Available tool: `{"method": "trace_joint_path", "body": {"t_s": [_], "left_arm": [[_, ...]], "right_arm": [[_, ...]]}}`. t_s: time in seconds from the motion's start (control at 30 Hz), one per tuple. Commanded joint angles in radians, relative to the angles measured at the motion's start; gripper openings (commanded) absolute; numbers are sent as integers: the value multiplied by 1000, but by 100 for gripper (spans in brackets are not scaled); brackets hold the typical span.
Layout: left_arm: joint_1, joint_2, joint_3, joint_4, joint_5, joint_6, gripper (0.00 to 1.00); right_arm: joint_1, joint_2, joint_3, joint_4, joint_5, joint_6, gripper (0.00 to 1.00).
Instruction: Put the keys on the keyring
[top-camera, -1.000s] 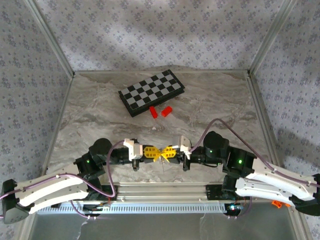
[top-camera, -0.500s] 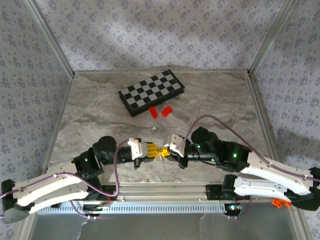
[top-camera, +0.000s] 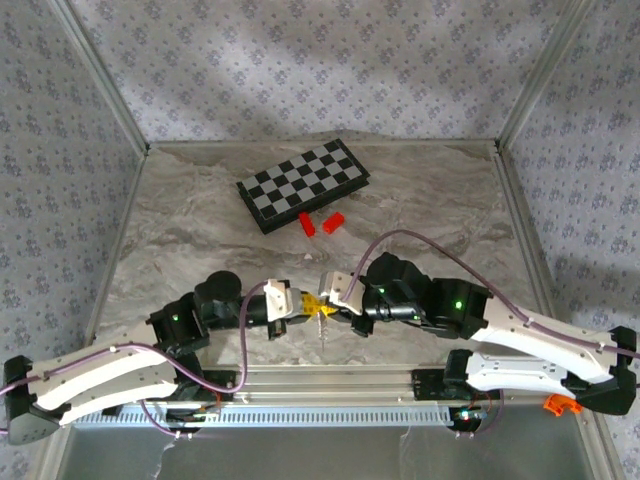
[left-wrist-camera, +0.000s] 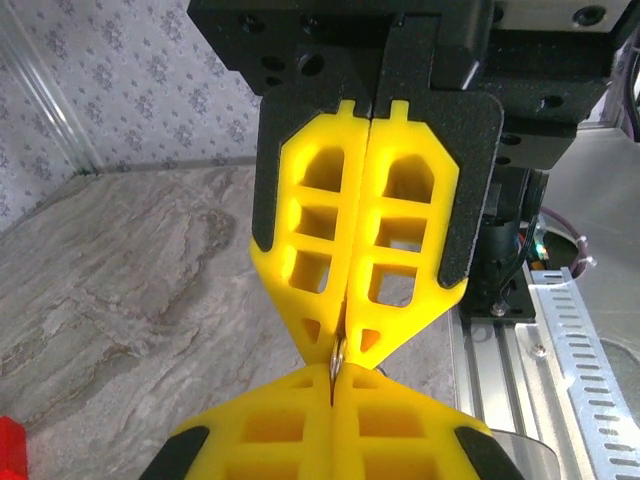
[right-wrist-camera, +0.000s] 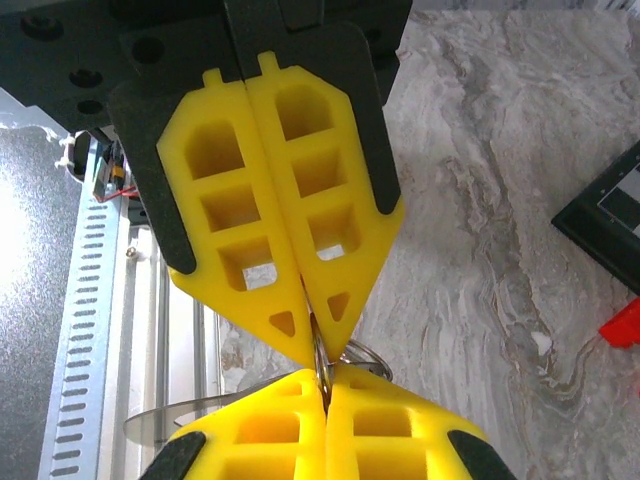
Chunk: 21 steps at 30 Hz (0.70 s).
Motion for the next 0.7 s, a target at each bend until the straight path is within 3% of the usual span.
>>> {"method": "trace_joint_path", "body": {"t_s": [0.0,0.13,0.23,0.47,0.67], "left_arm": [[-5,-53,-14,141,37,-30,0],[-5,-71,-48,250,75,-76,0],[-4,-61,-51,292,110,-102,0],[-5,-45,-70,371,135,-139,0],[-5,-36,-73,388,136,-141,0]], "right_arm": [[4,-42,5,39,-16,-1,3],[1,-76,-28,101,-36,12,17],[-5,-96,-46,138,-64,25,19],[-13,-122,-70,174,-92,47,15],[-21,-128,-80,191,-106,47,3]]}}
